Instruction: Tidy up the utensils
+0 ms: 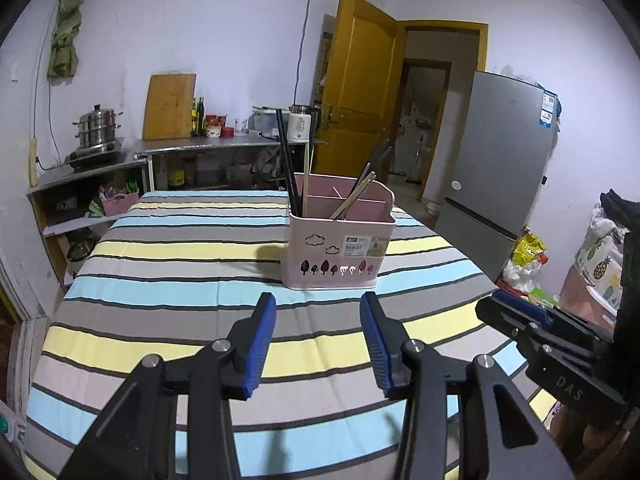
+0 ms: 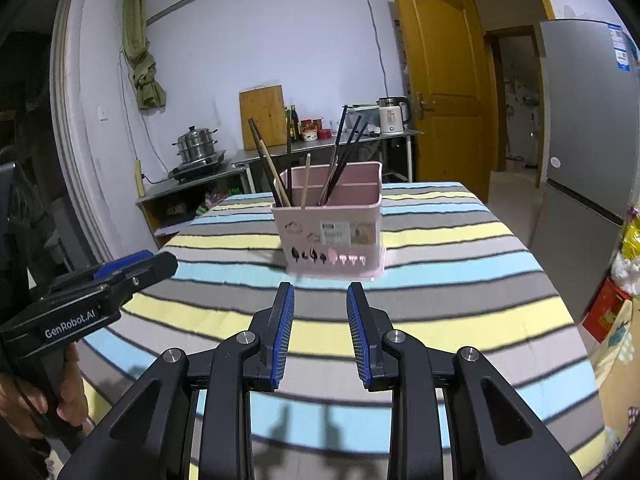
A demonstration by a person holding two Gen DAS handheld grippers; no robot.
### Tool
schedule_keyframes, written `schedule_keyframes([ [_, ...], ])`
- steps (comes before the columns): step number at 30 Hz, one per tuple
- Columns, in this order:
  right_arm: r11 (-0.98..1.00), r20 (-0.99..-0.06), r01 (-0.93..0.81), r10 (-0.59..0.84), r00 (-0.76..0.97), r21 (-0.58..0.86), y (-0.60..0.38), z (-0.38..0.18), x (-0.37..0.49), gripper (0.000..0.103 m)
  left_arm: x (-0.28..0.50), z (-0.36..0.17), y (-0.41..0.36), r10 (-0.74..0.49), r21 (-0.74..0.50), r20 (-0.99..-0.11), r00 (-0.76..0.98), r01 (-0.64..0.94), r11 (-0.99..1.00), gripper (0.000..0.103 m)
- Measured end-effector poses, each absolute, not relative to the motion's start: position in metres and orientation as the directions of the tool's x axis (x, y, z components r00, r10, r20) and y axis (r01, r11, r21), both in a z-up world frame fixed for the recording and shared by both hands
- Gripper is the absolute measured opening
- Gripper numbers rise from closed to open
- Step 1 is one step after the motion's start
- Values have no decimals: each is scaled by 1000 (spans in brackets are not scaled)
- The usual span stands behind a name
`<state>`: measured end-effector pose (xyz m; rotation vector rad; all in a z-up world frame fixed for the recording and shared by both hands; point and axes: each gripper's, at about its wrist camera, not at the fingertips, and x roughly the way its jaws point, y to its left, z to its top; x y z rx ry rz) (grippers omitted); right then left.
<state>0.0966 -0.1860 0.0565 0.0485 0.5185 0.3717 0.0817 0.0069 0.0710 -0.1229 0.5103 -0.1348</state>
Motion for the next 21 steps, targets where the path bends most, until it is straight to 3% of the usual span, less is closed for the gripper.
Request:
schedule_keyframes([
  [21,941,-470,-328,327,820,82,-178,39,56,28,47,46,1,-151,-143,-482,863,92,985,46],
])
